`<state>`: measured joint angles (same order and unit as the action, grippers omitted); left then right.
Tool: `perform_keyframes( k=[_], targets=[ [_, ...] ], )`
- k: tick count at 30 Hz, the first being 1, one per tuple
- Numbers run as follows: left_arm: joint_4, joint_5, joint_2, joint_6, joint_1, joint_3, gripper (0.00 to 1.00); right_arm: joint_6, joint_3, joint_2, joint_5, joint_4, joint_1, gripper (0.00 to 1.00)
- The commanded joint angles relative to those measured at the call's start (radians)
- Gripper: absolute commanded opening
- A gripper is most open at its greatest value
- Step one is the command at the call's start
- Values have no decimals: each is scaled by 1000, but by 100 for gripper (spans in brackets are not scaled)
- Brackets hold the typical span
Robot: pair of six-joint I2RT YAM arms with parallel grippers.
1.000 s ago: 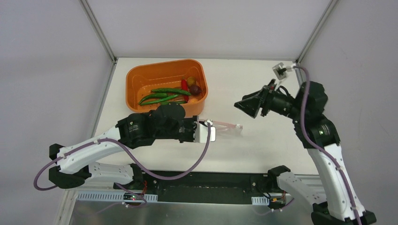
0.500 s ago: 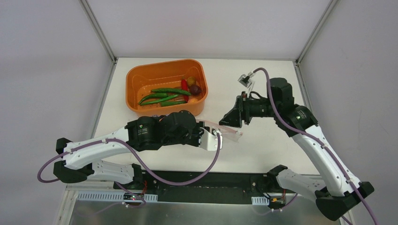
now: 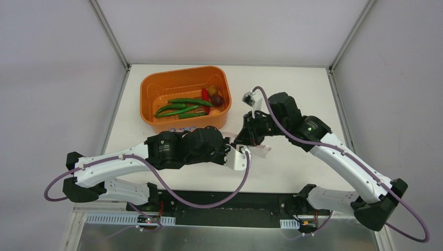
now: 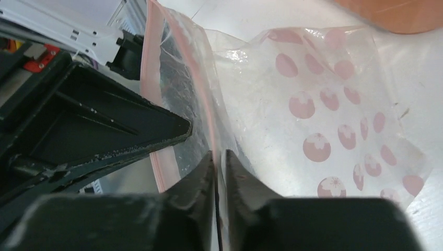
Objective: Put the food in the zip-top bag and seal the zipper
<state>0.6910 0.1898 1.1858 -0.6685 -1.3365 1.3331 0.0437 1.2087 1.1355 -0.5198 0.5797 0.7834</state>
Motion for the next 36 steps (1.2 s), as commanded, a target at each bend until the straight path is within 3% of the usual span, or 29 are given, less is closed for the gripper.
perform_keyframes(
  k=[1, 4, 11, 17, 21, 24, 26, 28, 30, 33, 36],
  targets=[
    [-54, 25, -28, 31, -9, -29, 0, -1, -5, -65, 102, -54, 5, 6],
    [-114, 22, -70, 54, -10, -83, 0, 35, -40, -121, 196, -85, 4, 0],
    [-240, -64, -157, 89, -9, -185, 2, 161, -107, -274, 661, -141, 5, 0],
    [-349, 54, -143, 93, -9, -236, 6, 206, -143, -371, 785, -196, 5, 0],
    [-540, 137, -132, 113, -9, -312, 28, 212, -170, -416, 807, -247, 5, 0],
    [-683, 172, -118, 132, -7, -366, 38, 188, -159, -391, 834, -216, 4, 0],
    [-777, 190, -99, 152, -4, -387, 52, 188, -154, -367, 898, -190, 4, 0],
    [-820, 191, -81, 173, 1, -394, 57, 179, -163, -352, 935, -192, 6, 0],
    [-855, 182, -69, 209, 11, -400, 63, 172, -189, -346, 966, -217, 6, 0],
    [-858, 143, -77, 304, 33, -406, 81, 169, -265, -356, 1004, -297, 6, 0],
    [-878, -14, -114, 437, 88, -442, 89, 212, -347, -371, 1034, -378, 6, 0]
  ],
)
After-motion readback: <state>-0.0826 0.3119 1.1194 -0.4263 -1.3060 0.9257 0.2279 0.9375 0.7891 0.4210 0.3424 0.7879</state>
